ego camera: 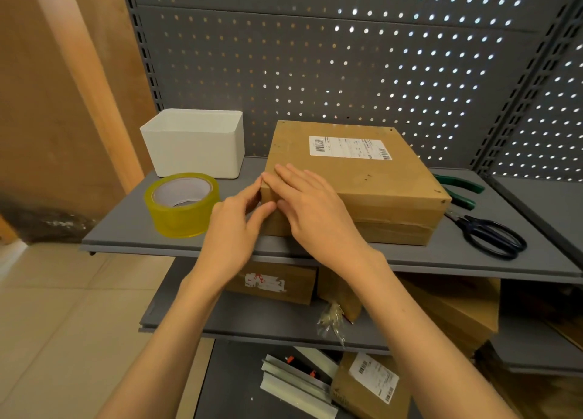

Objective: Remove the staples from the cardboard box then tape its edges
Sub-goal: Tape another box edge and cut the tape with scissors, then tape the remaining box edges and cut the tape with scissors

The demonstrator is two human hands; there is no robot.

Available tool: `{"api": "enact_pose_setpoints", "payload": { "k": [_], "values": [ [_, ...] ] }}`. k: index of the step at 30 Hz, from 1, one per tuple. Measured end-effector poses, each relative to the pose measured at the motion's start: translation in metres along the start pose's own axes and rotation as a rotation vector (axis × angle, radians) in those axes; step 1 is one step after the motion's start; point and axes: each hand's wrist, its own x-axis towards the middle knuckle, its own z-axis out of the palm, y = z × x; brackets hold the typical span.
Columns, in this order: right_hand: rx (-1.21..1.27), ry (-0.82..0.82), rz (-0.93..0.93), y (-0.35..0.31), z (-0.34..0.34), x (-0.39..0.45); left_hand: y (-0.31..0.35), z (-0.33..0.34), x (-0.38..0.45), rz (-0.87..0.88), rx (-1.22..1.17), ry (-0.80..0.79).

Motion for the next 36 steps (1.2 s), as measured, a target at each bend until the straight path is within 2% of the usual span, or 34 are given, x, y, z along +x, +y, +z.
{"api": "enact_pose_setpoints", "payload": {
  "k": [3, 6, 8, 14, 19, 23, 26, 28, 30, 33, 36],
  "values": [
    [0.022, -0.038, 0.001, 0.001, -0.003, 0.002, -0.006, -0.008, 0.008, -0.05, -0.024, -0.084],
    [0.044, -0.049, 0.036, -0.002, -0.004, 0.001, -0.009, -0.009, 0.016, -0.127, -0.075, -0.3],
    [0.033, -0.06, 0.054, -0.004, -0.004, 0.0, -0.01, -0.008, 0.017, -0.147, -0.11, -0.38],
    [-0.136, -0.031, 0.078, -0.015, 0.004, -0.003, -0.007, -0.005, 0.011, -0.04, 0.015, -0.252],
    [-0.114, -0.031, 0.084, -0.013, 0.004, -0.003, -0.003, -0.007, 0.008, -0.008, 0.121, -0.196],
    [0.103, -0.021, 0.091, -0.008, -0.003, -0.001, -0.005, -0.029, 0.011, -0.024, 0.143, -0.222],
    [0.399, 0.051, 0.171, -0.008, -0.009, -0.003, -0.008, -0.053, 0.01, -0.013, 0.193, -0.135],
    [0.498, 0.108, 0.199, -0.008, -0.012, -0.007, -0.014, -0.071, 0.01, -0.005, 0.289, -0.085],
    [0.494, 0.149, 0.183, -0.007, -0.014, -0.01, -0.023, -0.086, 0.01, -0.051, 0.388, -0.128],
    [0.468, 0.164, 0.169, -0.006, -0.016, -0.012, -0.036, -0.094, 0.009, -0.175, 0.47, -0.29],
    [0.449, 0.157, 0.18, -0.006, -0.016, -0.015, -0.045, -0.089, 0.009, -0.183, 0.586, -0.338]
  ]
}}
